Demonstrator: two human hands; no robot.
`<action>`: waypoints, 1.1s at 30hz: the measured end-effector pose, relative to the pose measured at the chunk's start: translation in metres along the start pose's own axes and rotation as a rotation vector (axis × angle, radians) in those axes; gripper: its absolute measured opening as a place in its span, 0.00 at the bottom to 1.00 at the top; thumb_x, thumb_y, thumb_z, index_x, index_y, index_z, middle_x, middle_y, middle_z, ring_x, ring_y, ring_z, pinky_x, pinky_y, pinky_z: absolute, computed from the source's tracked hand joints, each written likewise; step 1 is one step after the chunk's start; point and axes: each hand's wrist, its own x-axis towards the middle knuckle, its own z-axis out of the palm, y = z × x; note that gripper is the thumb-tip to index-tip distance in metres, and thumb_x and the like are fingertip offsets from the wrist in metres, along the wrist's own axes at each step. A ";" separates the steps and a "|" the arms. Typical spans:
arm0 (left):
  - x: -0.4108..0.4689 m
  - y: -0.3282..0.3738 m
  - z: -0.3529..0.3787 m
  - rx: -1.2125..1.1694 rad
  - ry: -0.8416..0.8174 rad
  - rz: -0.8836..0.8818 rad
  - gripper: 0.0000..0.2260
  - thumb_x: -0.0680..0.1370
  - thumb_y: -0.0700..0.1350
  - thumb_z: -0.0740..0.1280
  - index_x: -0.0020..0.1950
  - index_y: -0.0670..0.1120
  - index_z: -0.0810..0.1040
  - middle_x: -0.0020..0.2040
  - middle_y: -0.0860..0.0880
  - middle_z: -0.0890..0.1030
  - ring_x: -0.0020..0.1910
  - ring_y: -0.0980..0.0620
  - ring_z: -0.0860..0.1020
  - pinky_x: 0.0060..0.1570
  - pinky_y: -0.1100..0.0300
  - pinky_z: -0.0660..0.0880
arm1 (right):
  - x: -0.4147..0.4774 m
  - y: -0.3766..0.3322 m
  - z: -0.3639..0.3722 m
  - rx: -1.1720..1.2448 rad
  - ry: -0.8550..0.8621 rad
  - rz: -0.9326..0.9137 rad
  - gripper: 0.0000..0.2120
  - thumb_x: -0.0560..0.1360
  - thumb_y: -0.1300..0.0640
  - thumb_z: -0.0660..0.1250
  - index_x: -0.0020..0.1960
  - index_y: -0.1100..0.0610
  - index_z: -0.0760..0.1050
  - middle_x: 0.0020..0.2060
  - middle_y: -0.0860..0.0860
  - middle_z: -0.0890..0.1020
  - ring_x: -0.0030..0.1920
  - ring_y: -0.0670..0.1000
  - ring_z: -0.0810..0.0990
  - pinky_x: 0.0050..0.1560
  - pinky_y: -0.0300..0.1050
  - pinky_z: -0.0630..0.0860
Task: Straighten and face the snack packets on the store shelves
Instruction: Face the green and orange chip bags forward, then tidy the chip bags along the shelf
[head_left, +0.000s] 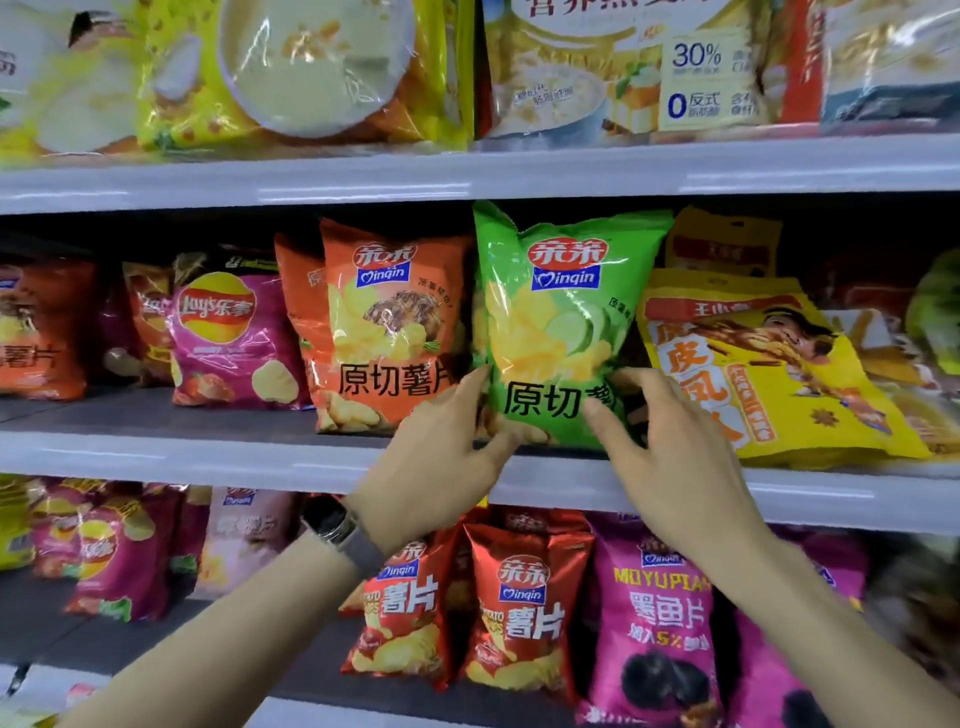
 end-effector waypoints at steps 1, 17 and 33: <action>0.002 -0.006 -0.001 -0.010 -0.020 0.030 0.27 0.84 0.54 0.66 0.80 0.47 0.64 0.47 0.74 0.77 0.49 0.64 0.77 0.48 0.66 0.72 | 0.003 -0.001 0.002 0.021 0.023 0.036 0.27 0.79 0.32 0.59 0.69 0.49 0.71 0.62 0.47 0.80 0.60 0.53 0.79 0.57 0.53 0.77; -0.024 -0.058 -0.047 -0.006 -0.191 0.214 0.34 0.76 0.63 0.60 0.81 0.53 0.65 0.71 0.49 0.78 0.68 0.44 0.76 0.64 0.45 0.76 | -0.065 -0.075 0.019 -0.405 0.062 0.278 0.25 0.79 0.41 0.65 0.70 0.56 0.75 0.64 0.54 0.79 0.67 0.58 0.73 0.63 0.55 0.75; -0.078 -0.237 -0.216 0.280 0.010 -0.161 0.27 0.73 0.66 0.59 0.69 0.60 0.77 0.56 0.55 0.85 0.60 0.47 0.82 0.57 0.46 0.80 | 0.012 -0.279 0.175 -0.177 -0.106 -0.161 0.19 0.81 0.42 0.63 0.68 0.48 0.74 0.63 0.46 0.78 0.62 0.53 0.76 0.55 0.52 0.75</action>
